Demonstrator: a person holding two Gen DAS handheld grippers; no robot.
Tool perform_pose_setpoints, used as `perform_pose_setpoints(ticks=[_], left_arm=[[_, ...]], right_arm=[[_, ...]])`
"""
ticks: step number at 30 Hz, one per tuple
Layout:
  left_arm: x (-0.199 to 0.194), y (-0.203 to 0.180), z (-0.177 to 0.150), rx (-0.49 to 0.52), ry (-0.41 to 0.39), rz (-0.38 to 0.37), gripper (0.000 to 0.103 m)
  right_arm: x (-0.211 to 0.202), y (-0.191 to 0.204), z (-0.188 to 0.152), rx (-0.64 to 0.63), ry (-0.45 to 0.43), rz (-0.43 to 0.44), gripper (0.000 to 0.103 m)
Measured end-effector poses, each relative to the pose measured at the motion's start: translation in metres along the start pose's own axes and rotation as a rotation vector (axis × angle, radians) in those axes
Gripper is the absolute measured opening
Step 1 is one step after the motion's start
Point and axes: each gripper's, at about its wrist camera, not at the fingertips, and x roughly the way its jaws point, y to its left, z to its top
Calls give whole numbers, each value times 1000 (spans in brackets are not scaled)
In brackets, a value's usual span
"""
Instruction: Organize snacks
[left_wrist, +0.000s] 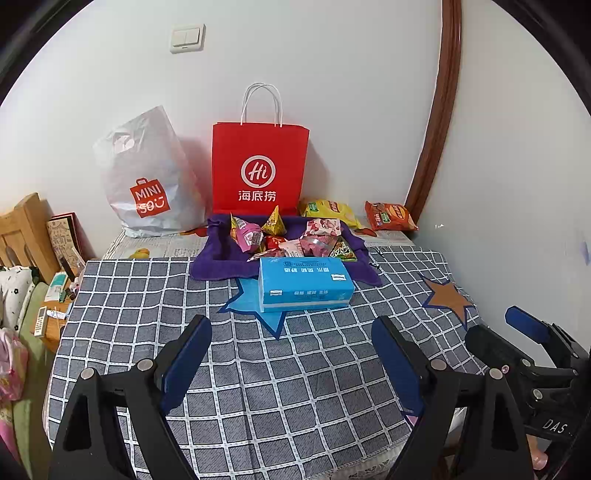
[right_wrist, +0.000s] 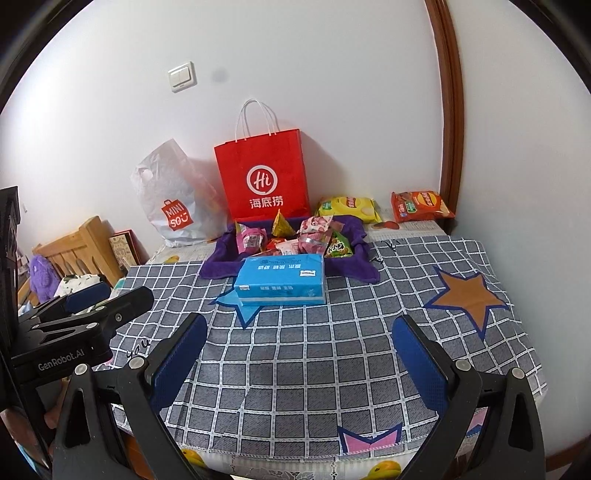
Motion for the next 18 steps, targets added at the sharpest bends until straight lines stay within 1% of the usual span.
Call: perform_pose_setpoints(ticks=[18], left_arm=[[-2,-1,2,7,-3,7,88]], right_arm=[[-1,0,0,-5,-3,6,99]])
